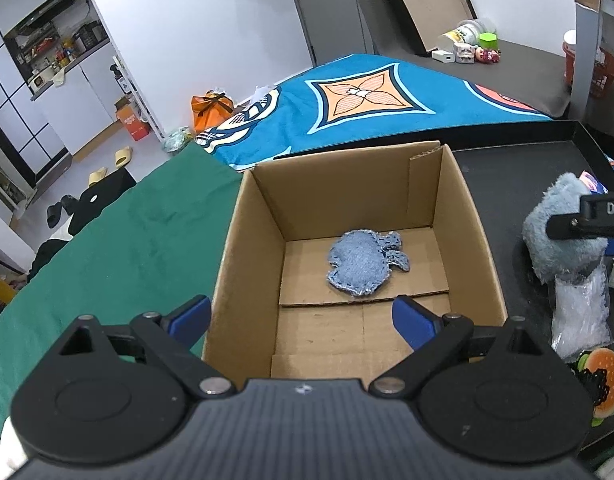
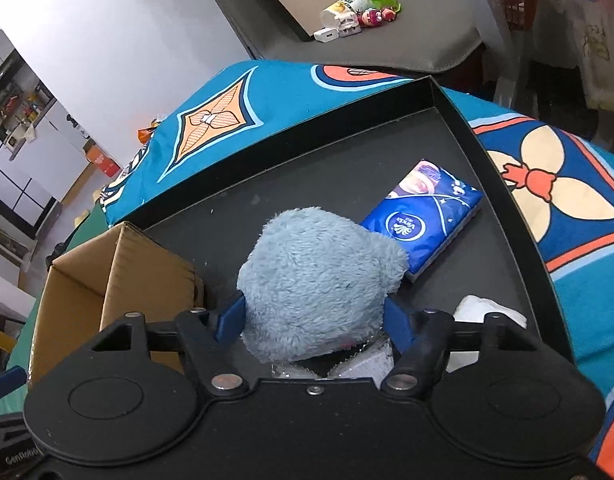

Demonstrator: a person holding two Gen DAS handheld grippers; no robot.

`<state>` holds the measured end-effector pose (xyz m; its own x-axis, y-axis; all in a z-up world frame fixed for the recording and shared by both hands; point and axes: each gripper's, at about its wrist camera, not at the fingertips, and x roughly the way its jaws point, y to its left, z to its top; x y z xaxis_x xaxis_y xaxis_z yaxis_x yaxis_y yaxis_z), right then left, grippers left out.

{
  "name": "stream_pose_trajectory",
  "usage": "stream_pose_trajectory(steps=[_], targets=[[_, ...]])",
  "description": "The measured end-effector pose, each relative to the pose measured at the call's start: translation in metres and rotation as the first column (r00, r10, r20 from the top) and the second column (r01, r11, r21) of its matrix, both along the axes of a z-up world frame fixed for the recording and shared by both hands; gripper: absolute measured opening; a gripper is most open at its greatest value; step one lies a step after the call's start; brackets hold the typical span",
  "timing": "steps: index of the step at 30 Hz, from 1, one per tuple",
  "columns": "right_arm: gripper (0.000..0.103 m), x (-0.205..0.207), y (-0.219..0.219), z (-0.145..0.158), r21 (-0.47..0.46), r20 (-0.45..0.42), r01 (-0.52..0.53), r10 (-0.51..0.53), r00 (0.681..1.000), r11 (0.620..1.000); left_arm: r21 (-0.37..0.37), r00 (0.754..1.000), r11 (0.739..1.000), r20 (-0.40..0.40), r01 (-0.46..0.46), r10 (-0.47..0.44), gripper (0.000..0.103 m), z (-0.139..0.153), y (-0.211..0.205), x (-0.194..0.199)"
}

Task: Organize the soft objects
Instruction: 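Move the right tool to the grey plush toy and grasp it, then carry the grey plush with the right tool and release it into the box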

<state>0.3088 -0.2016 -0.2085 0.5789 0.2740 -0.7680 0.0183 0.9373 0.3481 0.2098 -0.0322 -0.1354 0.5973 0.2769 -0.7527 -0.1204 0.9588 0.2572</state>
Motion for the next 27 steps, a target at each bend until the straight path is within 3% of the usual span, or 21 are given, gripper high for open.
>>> stream_pose_trajectory(steps=[11, 18, 27], targets=[[0.069, -0.017, 0.005, 0.02, -0.033, 0.041, -0.005, 0.006, 0.999, 0.999, -0.05, 0.996, 0.998, 0.069, -0.05, 0.053, 0.097, 0.015, 0.015, -0.007], [0.069, -0.025, 0.011, 0.042, -0.045, 0.107, -0.01, 0.014, 0.994, 0.999, -0.076, 0.995, 0.997, 0.089, -0.028, 0.035, 0.096, 0.019, 0.02, -0.014], [0.069, -0.033, 0.036, 0.066, -0.043, 0.175, -0.056, 0.063, 0.983, 0.998, -0.144, 0.995, 0.989, 0.09, -0.031, 0.044, 0.089, 0.018, 0.035, -0.023]])
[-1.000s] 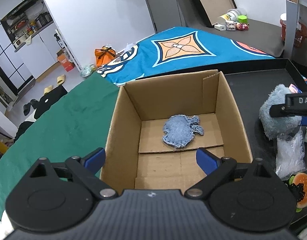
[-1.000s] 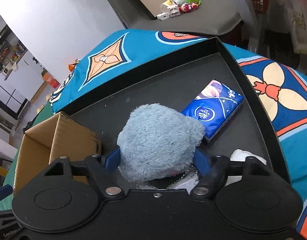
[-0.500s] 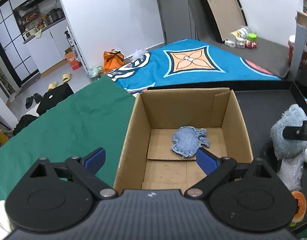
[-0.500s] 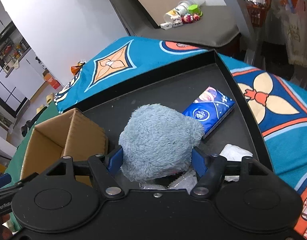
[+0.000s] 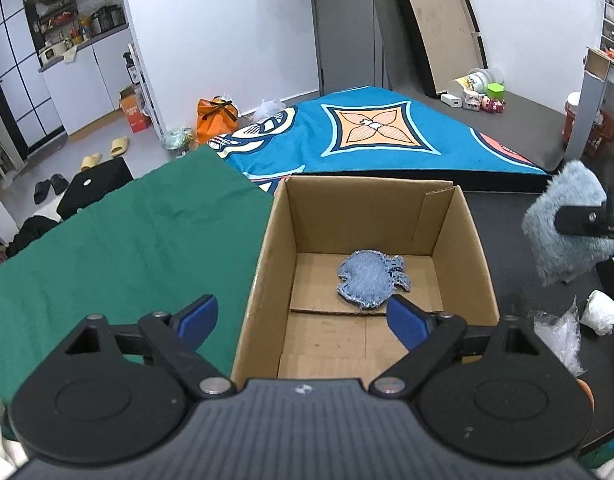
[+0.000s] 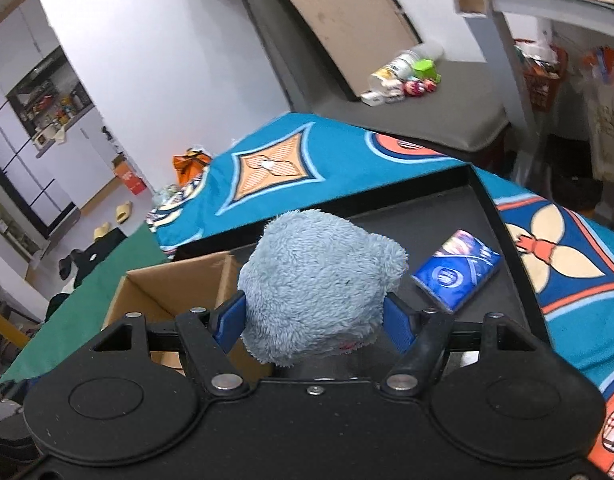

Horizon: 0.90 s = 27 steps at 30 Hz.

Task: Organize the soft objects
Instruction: 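Carry the grey plush with the right tool and release it into the box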

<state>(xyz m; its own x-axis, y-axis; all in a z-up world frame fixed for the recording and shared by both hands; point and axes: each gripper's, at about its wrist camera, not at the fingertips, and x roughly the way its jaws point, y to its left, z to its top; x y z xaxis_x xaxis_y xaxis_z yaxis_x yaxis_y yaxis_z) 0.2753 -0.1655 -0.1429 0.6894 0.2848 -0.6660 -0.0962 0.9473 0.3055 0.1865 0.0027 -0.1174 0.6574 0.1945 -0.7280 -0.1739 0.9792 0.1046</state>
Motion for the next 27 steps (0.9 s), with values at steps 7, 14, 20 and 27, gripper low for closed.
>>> stream_pose_trajectory(steps=[7, 14, 20, 27], targets=[[0.07, -0.002, 0.027, 0.014, -0.006, 0.039, -0.063, 0.063, 0.997, 0.998, -0.059, 1.0, 0.998, -0.01, 0.001, -0.001, 0.064, -0.005, 0.015, -0.004], [0.067, 0.001, 0.05, 0.024, -0.013, 0.071, -0.108, 0.108, 0.992, 0.994, -0.094, 1.0, 0.995, -0.026, -0.011, 0.009, 0.041, -0.013, 0.026, -0.003], [0.058, 0.006, 0.067, 0.03, -0.035, 0.106, -0.152, 0.155, 0.982, 0.988, -0.125, 0.999, 0.991, -0.026, -0.036, 0.033, 0.03, -0.016, 0.037, -0.003], [0.058, 0.004, 0.082, 0.034, -0.008, 0.129, -0.185, 0.185, 0.974, 0.983, -0.153, 0.999, 0.987, -0.024, -0.041, 0.038, 0.029, -0.018, 0.042, -0.005]])
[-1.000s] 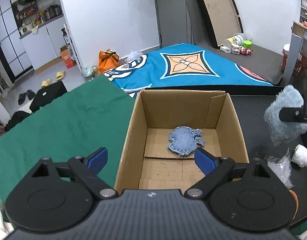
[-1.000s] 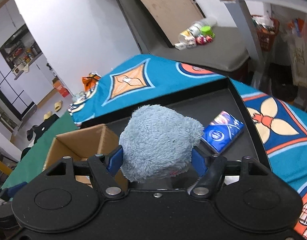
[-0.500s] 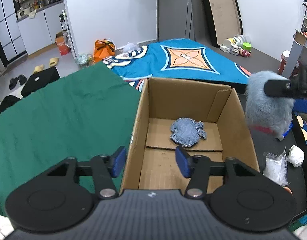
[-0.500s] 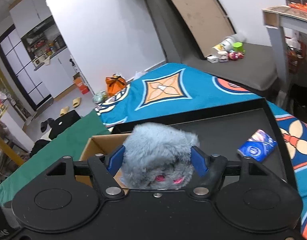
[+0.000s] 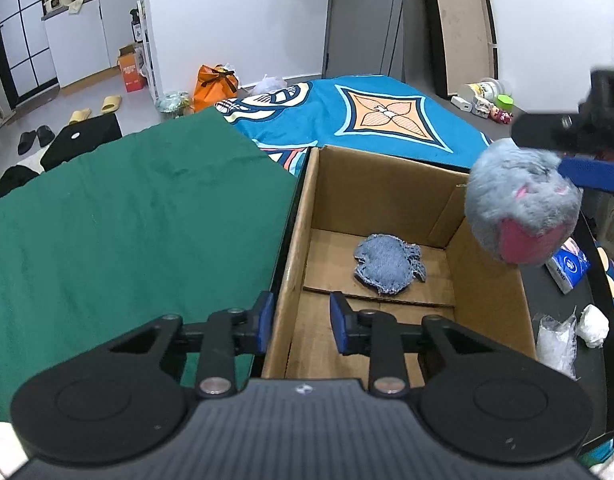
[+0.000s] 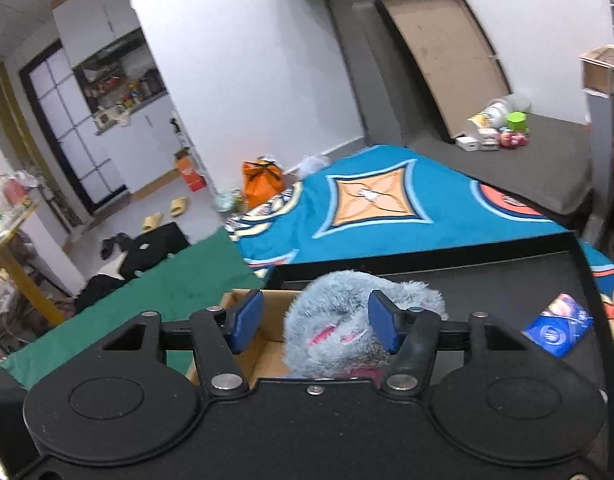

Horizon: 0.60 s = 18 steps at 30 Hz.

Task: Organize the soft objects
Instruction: 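Carry the grey plush with the right tool and release it into the box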

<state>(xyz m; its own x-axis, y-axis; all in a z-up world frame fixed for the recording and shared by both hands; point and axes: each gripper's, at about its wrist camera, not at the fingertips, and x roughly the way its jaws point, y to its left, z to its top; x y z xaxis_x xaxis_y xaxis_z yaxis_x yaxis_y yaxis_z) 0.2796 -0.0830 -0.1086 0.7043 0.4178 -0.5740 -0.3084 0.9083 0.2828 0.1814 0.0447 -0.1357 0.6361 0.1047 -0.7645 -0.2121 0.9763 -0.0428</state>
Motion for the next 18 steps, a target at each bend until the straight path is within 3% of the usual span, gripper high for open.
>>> stream_pose_trajectory(steps=[8, 18], targets=[[0.065, -0.001, 0.002, 0.006, 0.047, -0.006, -0.021, 0.021, 1.0, 0.999, -0.007, 1.0, 1.0, 0.008, -0.023, 0.023, 0.01, 0.001, 0.005, -0.004], [0.068, -0.006, -0.005, -0.006, 0.06, -0.071, -0.02, 0.025, 0.997, 0.998, -0.027, 0.999, 0.999, 0.008, -0.04, 0.04, 0.01, 0.003, 0.007, -0.005]])
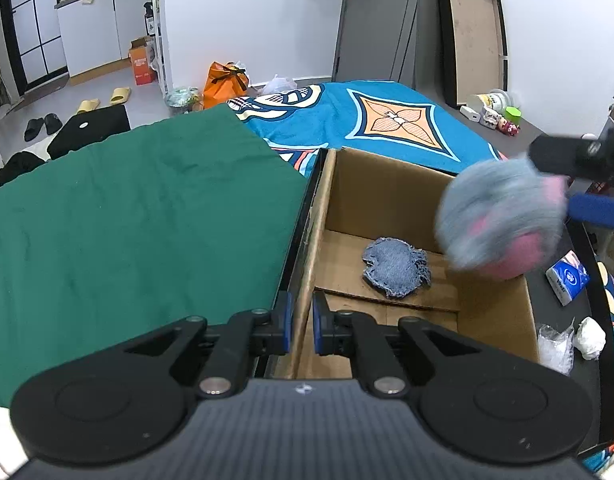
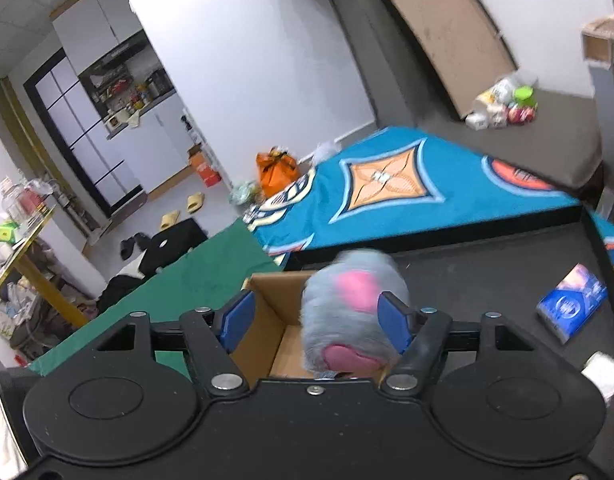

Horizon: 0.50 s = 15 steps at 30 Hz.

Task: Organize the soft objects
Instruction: 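Carry the grey plush with the right tool and release it into the box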

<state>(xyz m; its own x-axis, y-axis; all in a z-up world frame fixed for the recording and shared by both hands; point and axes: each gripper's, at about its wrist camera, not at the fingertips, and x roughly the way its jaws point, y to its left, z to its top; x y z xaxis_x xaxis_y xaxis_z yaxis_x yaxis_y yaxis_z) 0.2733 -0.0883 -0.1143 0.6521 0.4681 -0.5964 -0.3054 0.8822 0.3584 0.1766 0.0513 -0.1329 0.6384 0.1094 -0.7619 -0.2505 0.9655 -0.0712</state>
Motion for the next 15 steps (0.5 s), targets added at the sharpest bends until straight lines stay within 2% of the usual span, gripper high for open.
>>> stream_pose_trajectory(steps=[6, 13, 15], targets=[[0.07, -0.005, 0.011, -0.003, -0.008, -0.004, -0.039, 0.039, 0.999, 0.999, 0.002, 1.0, 1.0, -0.009, 0.005, -0.005, 0.01, 0.002, 0.0, 0.001], [0.074, -0.004, -0.005, -0.009, -0.052, -0.03, 0.0, -0.002, 1.0, 0.999, 0.029, 1.0, 0.999, -0.012, 0.018, -0.018, 0.014, 0.004, -0.007, 0.003], [0.075, -0.005, -0.013, -0.012, -0.067, -0.036, 0.019, -0.021, 0.999, 0.998, 0.041, 1.0, 0.999, -0.018, 0.02, -0.019, 0.018, 0.004, -0.009, 0.003]])
